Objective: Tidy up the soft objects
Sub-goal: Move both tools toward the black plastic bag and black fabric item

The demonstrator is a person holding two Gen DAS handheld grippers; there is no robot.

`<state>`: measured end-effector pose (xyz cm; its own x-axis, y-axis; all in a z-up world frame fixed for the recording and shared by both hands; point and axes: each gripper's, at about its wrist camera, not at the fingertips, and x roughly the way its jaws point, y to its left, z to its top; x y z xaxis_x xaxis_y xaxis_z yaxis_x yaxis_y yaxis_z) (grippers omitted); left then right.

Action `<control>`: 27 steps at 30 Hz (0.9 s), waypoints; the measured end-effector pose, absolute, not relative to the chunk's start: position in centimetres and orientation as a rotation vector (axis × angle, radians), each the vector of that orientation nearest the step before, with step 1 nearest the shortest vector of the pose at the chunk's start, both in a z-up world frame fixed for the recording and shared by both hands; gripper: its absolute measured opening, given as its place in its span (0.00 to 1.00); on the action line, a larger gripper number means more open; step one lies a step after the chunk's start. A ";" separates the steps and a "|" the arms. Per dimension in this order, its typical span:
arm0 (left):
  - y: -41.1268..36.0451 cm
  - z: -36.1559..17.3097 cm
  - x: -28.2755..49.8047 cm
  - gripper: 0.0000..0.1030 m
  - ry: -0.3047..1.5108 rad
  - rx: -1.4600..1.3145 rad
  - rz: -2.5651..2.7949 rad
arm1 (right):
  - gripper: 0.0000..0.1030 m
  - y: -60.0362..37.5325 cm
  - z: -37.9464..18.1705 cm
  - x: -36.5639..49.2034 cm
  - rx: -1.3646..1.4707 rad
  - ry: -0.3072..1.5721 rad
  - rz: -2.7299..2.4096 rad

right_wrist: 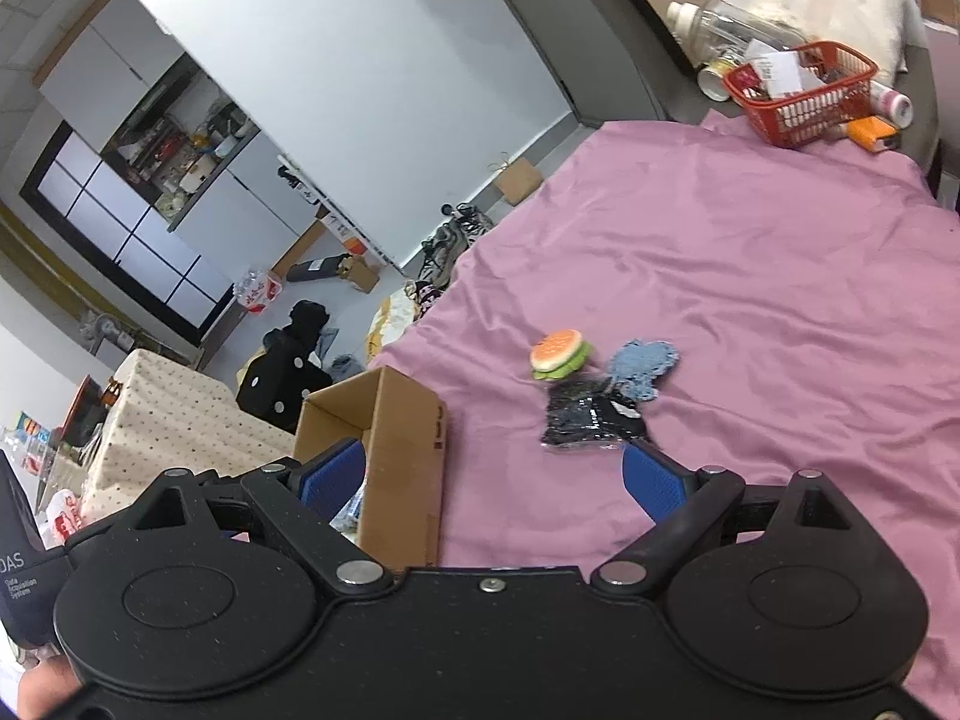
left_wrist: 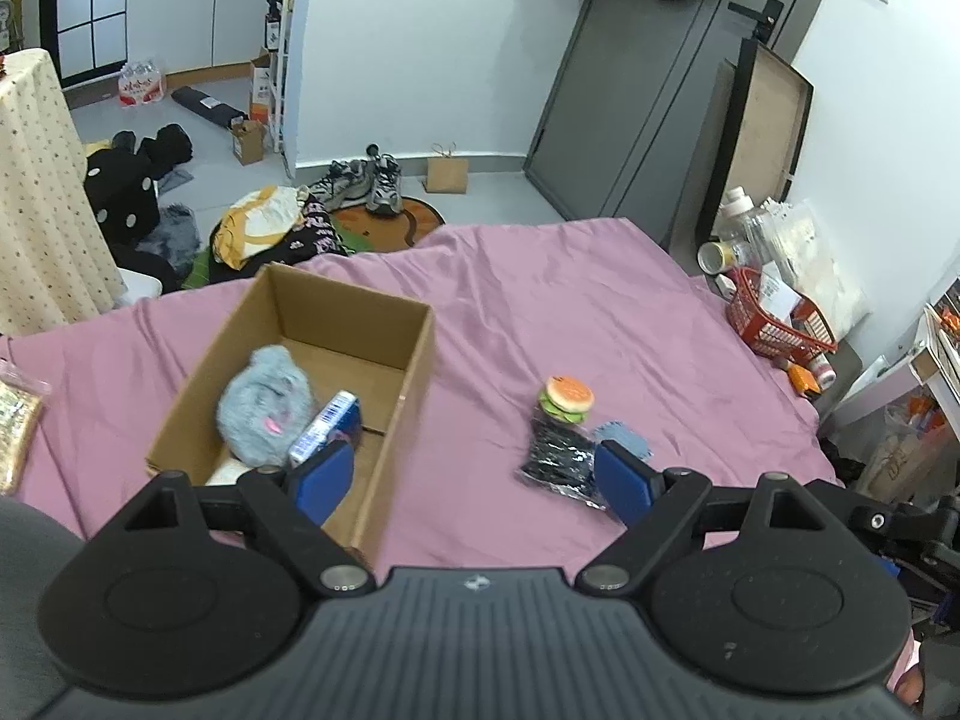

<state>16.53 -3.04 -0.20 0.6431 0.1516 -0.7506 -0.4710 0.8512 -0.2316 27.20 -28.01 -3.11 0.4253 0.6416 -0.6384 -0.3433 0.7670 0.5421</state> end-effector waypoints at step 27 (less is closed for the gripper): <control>-3.5 -10.0 24.6 0.79 0.872 -0.550 0.391 | 0.71 -23.8 -15.5 33.5 0.254 1.041 0.509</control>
